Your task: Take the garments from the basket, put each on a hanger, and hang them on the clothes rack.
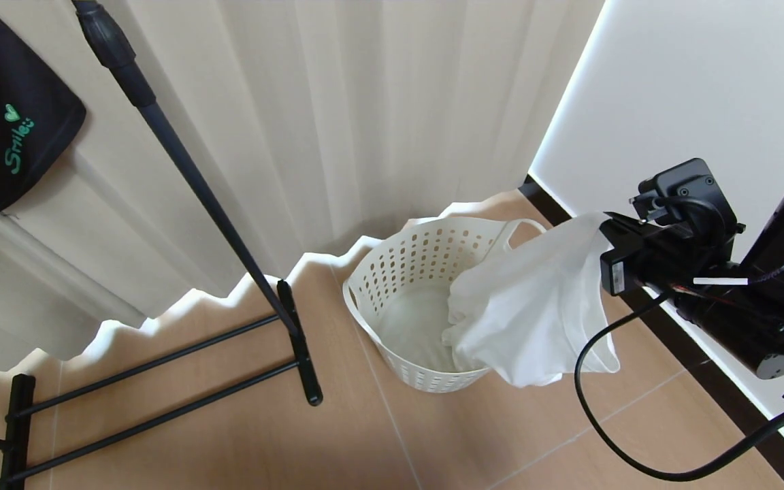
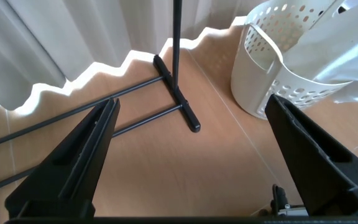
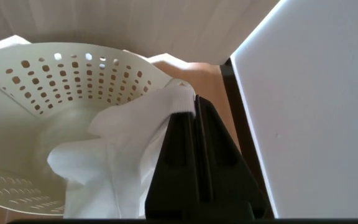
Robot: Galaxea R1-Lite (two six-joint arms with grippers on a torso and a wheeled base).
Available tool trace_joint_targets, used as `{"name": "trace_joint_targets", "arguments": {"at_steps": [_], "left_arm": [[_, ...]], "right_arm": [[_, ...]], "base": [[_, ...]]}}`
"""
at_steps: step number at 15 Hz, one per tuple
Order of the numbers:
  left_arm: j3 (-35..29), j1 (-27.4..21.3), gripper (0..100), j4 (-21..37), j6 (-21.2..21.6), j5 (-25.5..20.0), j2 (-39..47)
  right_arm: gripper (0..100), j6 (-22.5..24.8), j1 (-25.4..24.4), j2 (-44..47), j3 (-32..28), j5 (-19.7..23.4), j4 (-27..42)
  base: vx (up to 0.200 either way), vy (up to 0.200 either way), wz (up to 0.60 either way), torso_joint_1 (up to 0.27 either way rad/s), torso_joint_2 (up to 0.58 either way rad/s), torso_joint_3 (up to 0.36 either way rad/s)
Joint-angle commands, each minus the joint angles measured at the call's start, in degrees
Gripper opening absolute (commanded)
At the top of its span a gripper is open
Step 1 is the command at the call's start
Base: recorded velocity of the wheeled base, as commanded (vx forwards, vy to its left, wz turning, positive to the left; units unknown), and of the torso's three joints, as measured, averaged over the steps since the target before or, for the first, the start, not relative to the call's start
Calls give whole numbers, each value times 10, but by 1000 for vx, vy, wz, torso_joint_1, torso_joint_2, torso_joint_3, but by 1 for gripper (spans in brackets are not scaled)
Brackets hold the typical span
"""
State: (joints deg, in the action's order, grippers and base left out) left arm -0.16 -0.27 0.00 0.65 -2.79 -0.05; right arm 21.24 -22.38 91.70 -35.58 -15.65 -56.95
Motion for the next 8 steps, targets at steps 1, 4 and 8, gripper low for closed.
{"name": "trace_joint_targets", "arguments": {"at_steps": [1,4,8], "left_arm": [[1,0,100,0,1,0,0],[1,0,100,0,0,0,0],[0,0,100,0,0,0,0]], "right_arm": [[0,0,0,4,0,0,0],[0,0,4,5,10,19,-4],[0,3,17,1,10,57,-3]], "base": [[0,0,0,2,2,203],[0,0,0,1,1,204],[0,0,0,13,-116,83]]}}
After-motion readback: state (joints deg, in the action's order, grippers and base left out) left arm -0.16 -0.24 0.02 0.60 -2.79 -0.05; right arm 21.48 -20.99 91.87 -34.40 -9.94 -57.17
